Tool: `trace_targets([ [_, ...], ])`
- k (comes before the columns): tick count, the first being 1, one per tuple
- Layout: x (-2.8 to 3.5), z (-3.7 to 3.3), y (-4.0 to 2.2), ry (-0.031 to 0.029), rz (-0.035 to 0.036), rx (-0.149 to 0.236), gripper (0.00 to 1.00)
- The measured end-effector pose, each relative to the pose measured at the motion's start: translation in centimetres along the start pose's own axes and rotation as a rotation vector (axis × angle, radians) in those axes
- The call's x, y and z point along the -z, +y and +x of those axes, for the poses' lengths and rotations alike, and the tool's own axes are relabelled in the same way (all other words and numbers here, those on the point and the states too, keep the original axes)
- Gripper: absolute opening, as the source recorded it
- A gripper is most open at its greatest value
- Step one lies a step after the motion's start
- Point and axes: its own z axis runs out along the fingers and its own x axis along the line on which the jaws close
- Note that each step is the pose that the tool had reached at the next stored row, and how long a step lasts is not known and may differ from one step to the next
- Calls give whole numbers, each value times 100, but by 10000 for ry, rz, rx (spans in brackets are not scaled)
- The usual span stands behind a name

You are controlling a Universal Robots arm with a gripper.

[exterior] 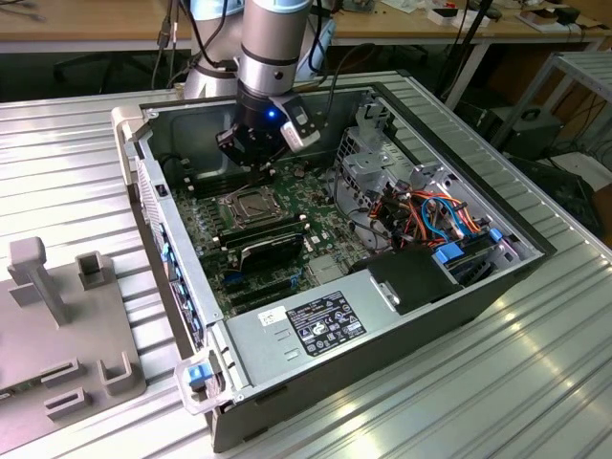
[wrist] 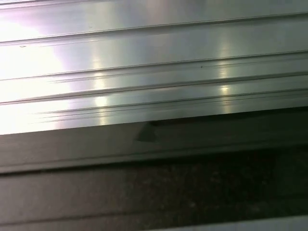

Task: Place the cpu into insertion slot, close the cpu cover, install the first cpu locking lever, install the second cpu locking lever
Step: 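Install the first cpu locking lever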

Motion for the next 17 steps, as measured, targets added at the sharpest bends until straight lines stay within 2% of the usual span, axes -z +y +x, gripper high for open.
trace_targets([
  [5,-10,-28,4,3,-5,190,11],
  [11,-31,-34,1,4,-4,229,11],
  [17,-89,-47,-9,9,-5,226,11],
])
